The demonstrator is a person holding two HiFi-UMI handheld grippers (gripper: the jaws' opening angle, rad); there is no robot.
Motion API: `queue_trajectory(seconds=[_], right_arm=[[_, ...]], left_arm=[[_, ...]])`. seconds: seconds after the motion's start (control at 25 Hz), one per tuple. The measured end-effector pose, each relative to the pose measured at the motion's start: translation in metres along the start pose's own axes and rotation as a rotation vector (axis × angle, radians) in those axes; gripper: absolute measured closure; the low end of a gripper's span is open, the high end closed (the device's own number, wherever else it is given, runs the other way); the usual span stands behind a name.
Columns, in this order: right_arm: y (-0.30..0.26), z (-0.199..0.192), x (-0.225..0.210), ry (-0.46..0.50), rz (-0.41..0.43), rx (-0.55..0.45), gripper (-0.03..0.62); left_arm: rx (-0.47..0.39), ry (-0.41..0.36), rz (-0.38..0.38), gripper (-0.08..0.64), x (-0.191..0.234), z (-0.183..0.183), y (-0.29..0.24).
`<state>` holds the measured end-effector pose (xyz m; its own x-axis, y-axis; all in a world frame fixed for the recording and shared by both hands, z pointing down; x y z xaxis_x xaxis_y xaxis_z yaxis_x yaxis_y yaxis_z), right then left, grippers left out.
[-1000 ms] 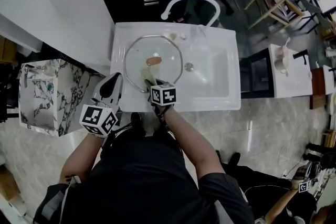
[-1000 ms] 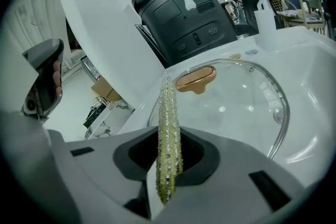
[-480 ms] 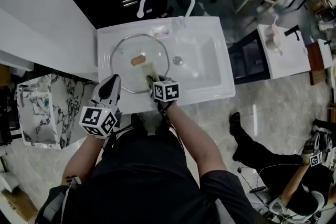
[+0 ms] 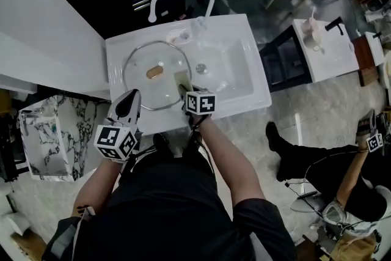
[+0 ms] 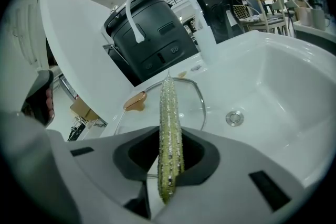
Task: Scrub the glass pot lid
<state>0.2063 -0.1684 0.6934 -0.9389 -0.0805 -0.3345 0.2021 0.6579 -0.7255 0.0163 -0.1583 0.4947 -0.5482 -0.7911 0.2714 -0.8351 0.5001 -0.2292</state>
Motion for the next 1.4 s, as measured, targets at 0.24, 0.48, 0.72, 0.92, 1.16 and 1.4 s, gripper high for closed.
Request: queue_trajectory(seconds=[0.24, 0.48, 0.72, 0.92, 1.16, 1.4], right_arm=[[0.004, 0.001, -0.023, -0.010, -0.053, -0.009, 0.526], [0.006, 0.003, -0.042, -0.078, -0.124, 0.019, 0.526], [0.009, 0.045, -0.020, 0.085, -0.147, -0.020, 0.526], [-0.009, 0.118, 0.046, 0.373, -0.086, -0.087, 0.526], [-0.055, 0.162, 0.147, 0.732, 0.049, -0.087, 0.526], [-0.109, 0.159, 0.195, 1.167, 0.043, -0.061, 0.526]], left_arm=[[0.011, 0.006, -0.011, 0.560, -0.001, -0.004, 0.000], [0.022, 0.008, 0.001, 0.560, 0.002, -0.008, 0.002], [-0.019, 0.022, 0.043, 0.560, 0.015, -0.005, 0.020], [-0.071, 0.047, 0.162, 0.560, 0.042, -0.004, 0.062], [-0.123, 0.073, 0.316, 0.560, 0.073, -0.006, 0.118], [-0.129, 0.114, 0.435, 0.560, 0.094, -0.019, 0.159]])
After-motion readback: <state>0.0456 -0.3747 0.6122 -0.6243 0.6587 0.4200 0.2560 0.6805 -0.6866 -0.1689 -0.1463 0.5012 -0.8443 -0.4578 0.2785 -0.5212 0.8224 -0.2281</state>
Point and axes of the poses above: the fingertips, and each gripper's own axes: y backward along the fingers, x to its left, z out of its top, the point moved 4 cm from there along y, backward along the fingers, and after that the axes turned 14 degrees about -z, right-handed, at the moved point
